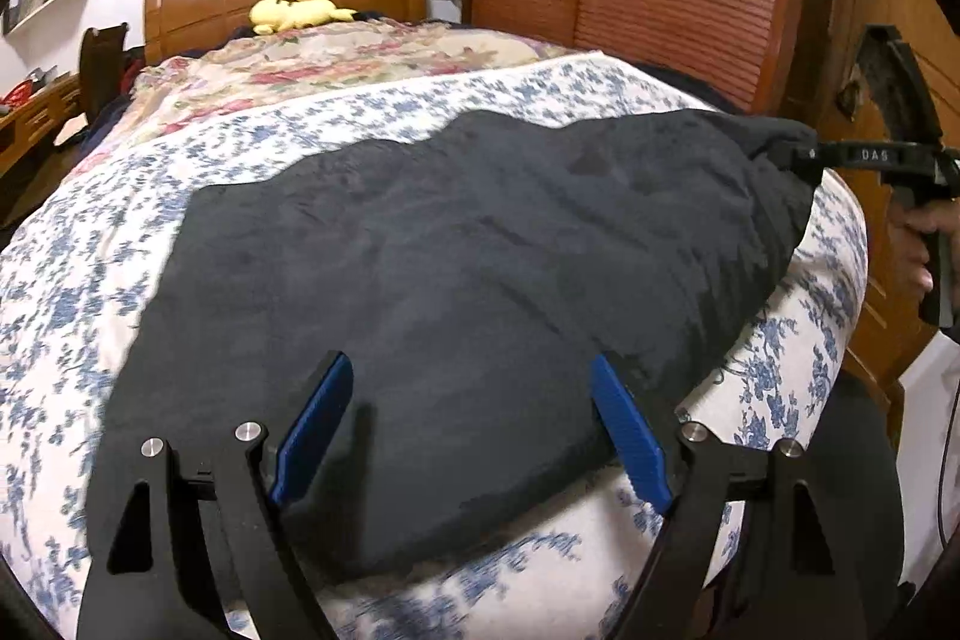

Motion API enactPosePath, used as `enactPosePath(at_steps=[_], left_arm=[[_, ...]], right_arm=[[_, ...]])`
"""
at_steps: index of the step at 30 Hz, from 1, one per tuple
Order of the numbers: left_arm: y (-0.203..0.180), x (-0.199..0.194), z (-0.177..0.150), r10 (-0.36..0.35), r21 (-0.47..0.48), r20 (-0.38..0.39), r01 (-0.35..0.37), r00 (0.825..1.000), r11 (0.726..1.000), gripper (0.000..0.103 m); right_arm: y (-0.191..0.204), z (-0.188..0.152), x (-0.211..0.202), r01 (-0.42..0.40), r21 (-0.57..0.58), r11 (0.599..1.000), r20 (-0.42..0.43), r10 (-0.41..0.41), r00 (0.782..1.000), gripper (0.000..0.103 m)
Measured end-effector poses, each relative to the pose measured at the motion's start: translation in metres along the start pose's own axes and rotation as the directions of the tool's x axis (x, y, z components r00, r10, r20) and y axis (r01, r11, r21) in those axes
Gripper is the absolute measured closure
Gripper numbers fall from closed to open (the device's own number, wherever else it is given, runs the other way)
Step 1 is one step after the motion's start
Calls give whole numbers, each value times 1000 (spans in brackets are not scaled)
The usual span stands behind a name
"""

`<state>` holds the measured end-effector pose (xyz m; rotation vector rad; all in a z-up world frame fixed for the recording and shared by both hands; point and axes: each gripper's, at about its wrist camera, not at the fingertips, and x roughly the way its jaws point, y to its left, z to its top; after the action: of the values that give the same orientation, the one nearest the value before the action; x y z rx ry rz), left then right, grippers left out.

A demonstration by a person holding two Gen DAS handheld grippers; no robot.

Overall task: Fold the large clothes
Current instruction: 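Lift the side edge with the right tool, fold it over the jacket, open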

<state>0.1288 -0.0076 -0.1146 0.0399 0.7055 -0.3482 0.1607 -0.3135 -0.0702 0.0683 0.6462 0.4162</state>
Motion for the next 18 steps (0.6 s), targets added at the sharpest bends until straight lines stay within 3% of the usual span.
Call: enactPosePath(at_steps=[9,18], left_arm=[[54,-48,-14,67,-92,68,-61,995,994,21],[110,-85,-33,143,-185,107,-121,984,975,21]], right_arm=[[99,42,-9,-71,-182,981,85,87,993,91],[235,57,34,-235,-348,908,44,266,963,91]])
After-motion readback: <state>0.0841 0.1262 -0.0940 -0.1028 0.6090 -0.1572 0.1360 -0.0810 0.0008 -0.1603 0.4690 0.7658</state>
